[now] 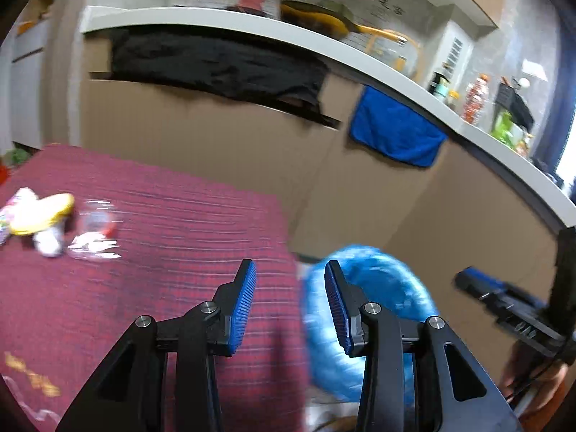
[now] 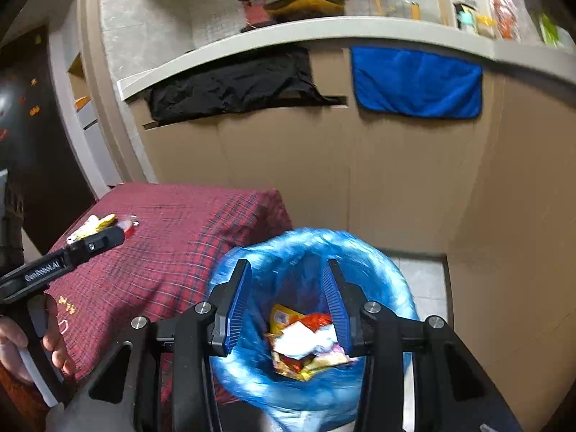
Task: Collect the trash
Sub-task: 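Grasp the yellow-rimmed round lid with the right gripper while the left gripper reaches the tissue box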
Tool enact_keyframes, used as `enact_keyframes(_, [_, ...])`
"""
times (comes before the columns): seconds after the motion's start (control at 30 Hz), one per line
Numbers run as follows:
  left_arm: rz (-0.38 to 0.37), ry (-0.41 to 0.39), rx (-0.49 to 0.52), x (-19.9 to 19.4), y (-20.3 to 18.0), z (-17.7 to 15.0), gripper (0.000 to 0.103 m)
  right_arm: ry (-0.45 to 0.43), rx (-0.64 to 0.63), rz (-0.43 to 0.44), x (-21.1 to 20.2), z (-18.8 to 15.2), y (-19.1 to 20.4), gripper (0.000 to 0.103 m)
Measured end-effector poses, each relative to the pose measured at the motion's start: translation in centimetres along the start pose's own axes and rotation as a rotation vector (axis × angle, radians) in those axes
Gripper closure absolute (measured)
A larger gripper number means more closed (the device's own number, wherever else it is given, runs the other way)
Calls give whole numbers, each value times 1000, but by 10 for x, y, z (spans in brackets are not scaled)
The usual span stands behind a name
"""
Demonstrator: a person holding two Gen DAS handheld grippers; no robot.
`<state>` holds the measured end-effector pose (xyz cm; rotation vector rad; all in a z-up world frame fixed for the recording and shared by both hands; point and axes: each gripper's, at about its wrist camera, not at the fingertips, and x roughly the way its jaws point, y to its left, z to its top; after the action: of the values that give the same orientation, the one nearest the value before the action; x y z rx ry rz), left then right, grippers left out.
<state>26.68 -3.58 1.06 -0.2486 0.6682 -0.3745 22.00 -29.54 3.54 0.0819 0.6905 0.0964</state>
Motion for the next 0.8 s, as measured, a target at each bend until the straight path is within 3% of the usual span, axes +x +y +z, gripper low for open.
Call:
enact_keyframes(0.27, [191, -94, -80, -56, 112, -1, 62, -24, -165, 117, 6, 19, 105, 64])
enact_keyframes(0.5, [370, -150, -138, -102, 225, 1, 62, 2, -385, 179, 44, 27, 223, 64])
enact_keyframes(0.8, [450, -132, -210, -123, 320, 0, 62, 115, -645, 274, 125, 29, 341, 64])
